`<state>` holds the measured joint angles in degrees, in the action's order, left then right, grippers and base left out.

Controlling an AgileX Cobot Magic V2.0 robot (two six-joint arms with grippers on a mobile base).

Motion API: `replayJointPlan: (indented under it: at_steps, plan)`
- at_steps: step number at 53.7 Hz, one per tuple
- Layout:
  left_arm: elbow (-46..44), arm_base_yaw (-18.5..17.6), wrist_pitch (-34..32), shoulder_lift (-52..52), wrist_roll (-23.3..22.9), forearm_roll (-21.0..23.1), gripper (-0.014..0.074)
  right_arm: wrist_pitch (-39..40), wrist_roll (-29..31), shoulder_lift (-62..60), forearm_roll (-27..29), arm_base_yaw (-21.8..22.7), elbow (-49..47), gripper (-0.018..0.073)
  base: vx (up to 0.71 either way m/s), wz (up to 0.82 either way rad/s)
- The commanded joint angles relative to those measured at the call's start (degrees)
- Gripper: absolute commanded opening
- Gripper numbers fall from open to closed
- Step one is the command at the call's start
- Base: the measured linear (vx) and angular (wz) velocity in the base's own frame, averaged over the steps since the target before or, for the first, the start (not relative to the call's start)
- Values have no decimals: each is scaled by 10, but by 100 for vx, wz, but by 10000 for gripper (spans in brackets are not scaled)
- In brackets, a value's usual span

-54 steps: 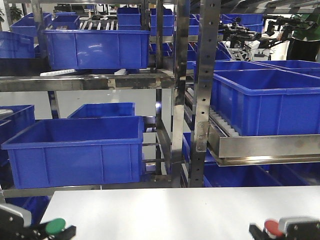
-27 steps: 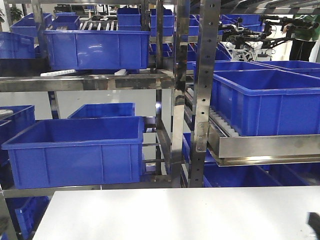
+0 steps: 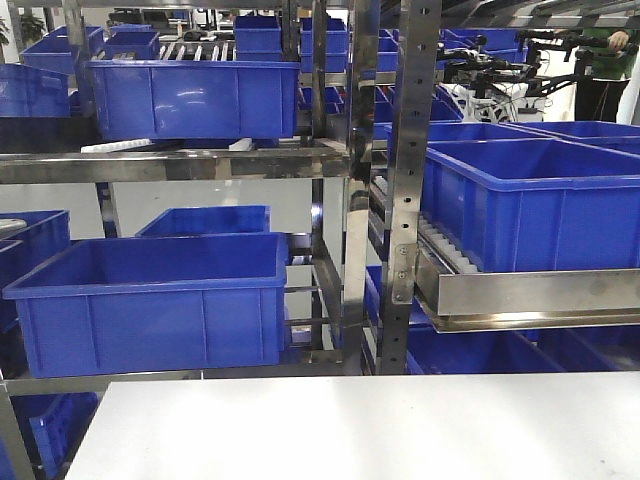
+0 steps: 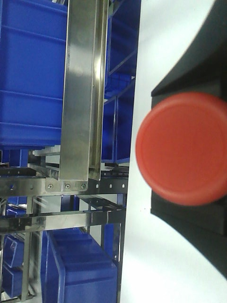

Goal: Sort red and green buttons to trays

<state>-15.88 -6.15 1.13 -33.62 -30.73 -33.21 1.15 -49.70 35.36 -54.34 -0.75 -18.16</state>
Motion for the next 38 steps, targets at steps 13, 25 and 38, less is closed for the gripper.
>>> replayJointPlan:
  at_steps: [13, 25, 38]
  plan:
    - [-16, -3, -42, 3, -5, 5, 0, 25, -2, -1, -15, 3, -19, -8, 0, 0]
    - [-16, -3, -42, 3, -5, 5, 0, 25, -2, -1, -15, 3, -19, -8, 0, 0]
    - [-16, -3, -42, 3, -5, 5, 0, 25, -2, -1, -15, 3, -19, -8, 0, 0]
